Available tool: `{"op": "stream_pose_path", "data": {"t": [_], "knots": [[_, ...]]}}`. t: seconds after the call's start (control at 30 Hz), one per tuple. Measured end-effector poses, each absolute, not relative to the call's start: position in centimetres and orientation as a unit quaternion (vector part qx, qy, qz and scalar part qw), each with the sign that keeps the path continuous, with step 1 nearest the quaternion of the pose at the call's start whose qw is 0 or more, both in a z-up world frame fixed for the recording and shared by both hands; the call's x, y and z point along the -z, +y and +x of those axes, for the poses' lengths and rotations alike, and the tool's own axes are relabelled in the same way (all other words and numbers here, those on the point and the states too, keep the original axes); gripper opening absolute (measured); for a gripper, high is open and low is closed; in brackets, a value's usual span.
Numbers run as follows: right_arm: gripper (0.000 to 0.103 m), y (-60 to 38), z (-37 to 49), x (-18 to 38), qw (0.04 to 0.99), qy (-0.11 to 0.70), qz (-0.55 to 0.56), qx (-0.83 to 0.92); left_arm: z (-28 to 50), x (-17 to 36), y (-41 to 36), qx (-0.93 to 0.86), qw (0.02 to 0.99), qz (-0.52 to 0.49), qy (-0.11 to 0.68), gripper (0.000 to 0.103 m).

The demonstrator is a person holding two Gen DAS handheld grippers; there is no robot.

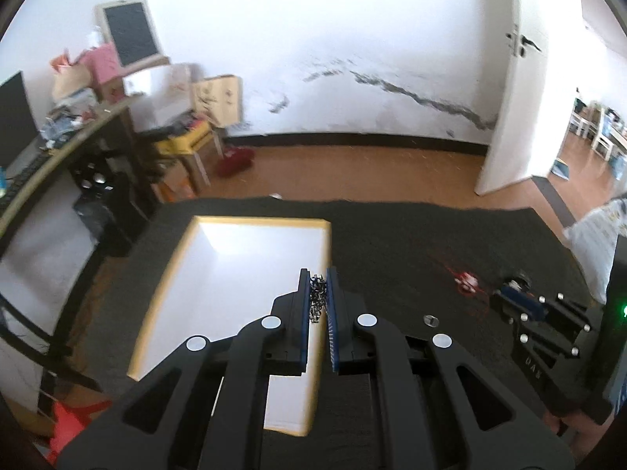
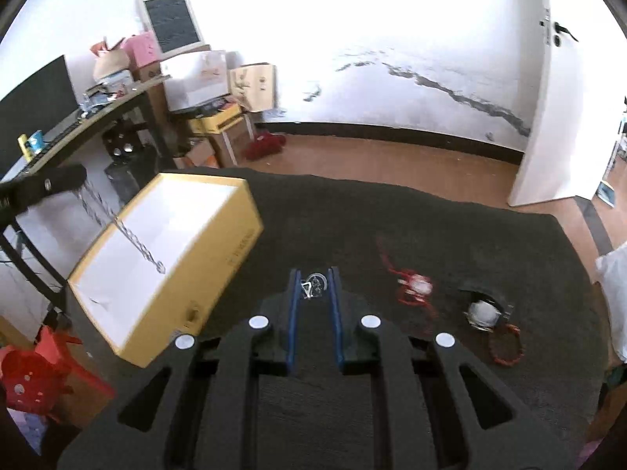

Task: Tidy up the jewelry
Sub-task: 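Lift the silver chain with the left gripper and carry it over the white box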

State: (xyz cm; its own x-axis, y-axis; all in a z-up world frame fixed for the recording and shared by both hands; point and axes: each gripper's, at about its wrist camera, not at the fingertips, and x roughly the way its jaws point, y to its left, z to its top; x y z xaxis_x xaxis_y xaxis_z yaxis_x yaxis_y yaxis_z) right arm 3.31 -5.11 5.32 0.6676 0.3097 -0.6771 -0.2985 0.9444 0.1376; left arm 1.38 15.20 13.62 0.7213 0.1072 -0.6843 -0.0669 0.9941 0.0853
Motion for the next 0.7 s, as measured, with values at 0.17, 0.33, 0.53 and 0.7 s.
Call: {"op": "stream_pose_path", "data": {"t": [0.17,0.33,0.53,0.7], "knots": [[0.014,0.4,3.7,-7.3,0.908,0.363,-0.006,-0.212,0.2,-15.2,19.0,-0.083,0.929,0.019,0.361,0.008],[0.014,7.3,4.8,-9.7,0.898,0.349,-0.025,-0.266,-0.5,-13.3,22.7,-0.116,0.920,0.004,0.375,0.008],[0.014,13.7,7.0,-9.4,0.884,0.354,-0.048,-0.300,1.1,-7.5,26.4,-0.154,0.901,-0.013,0.405,0.008],[0.014,16.3,8.4,-6.9,0.874,0.371,-0.062,-0.307,3.7,-1.5,28.2,-0.170,0.879,-0.045,0.444,0.008]]}}
